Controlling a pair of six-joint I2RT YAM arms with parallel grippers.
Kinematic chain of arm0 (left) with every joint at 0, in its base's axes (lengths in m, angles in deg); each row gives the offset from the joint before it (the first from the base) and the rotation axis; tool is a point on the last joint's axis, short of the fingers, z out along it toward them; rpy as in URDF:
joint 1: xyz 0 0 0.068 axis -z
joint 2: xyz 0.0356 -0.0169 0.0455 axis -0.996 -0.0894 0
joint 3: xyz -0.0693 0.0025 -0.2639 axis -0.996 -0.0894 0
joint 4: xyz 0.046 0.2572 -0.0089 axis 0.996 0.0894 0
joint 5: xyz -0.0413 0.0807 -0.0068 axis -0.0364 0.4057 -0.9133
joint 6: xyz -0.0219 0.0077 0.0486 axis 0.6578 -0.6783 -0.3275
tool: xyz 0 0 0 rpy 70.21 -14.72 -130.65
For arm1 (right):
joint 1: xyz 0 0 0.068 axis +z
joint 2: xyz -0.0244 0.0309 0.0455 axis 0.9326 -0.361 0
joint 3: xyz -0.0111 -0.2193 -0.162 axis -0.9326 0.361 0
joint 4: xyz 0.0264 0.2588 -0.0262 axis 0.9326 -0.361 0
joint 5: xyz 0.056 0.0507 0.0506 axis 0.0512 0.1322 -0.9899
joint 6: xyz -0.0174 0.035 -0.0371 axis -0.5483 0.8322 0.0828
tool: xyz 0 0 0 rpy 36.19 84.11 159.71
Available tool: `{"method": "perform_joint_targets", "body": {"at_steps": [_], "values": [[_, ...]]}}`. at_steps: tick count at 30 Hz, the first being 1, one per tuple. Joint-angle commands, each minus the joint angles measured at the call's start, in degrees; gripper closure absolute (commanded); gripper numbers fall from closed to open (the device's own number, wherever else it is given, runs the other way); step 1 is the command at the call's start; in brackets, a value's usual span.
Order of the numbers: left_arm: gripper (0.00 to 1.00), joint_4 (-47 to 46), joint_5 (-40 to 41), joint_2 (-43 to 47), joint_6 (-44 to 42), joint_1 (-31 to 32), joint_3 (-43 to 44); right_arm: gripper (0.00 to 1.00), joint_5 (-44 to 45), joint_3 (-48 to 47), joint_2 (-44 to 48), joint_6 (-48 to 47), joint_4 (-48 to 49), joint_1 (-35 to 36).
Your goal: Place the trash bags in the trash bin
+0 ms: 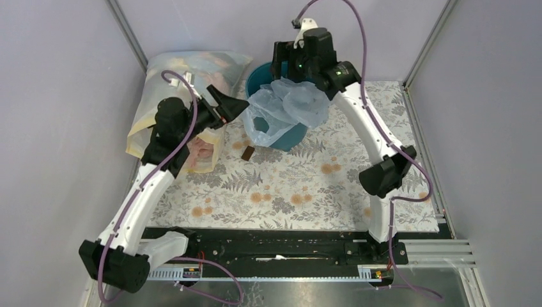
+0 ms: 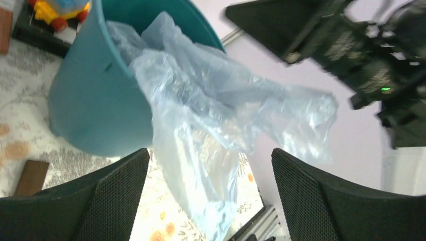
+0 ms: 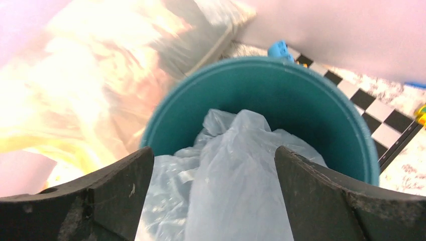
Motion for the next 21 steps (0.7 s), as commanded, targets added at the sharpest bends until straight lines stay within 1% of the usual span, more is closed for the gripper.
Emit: {"method": "perform_joint_targets", "body": {"at_steps": [1, 4, 5, 9, 14, 17, 19, 21], "values": [[0.07, -5.0, 2.3, 6.2, 6.7, 0.8, -6.7, 0.01, -4.0, -3.0, 8.3, -3.7, 1.9, 0.0], [0.07, -6.5, 3.8, 9.8, 9.1, 1.5, -11.8, 0.0, -5.2, 0.3, 13.0, -6.4, 1.9, 0.1], [0.07, -6.8, 3.9, 10.8, 9.6, 1.7, -13.4, 0.0, -5.0, 2.1, 15.8, -7.3, 1.9, 0.1], [0.1, -11.7, 2.7, 13.3, 12.2, 2.8, -18.5, 0.0, -6.0, 13.0, 25.7, -10.0, 5.0, 0.1], [0.15, -14.7, 2.3, 13.3, 13.6, 5.4, -20.4, 0.01, -10.8, 24.9, 36.8, -13.9, 9.5, 0.1], [0.19, -17.0, 2.9, 12.7, 14.3, 7.0, -21.3, 0.03, -16.7, 32.9, 42.8, -19.3, 13.8, 0.1], [0.23, -18.4, 2.8, 12.0, 15.0, 8.0, -21.4, 0.04, -18.2, 36.7, 45.3, -22.3, 16.6, 0.1], [0.25, -19.1, 2.9, 11.5, 15.3, 8.8, -21.1, 0.05, -18.8, 37.9, 46.0, -25.7, 17.4, 0.1]]}}
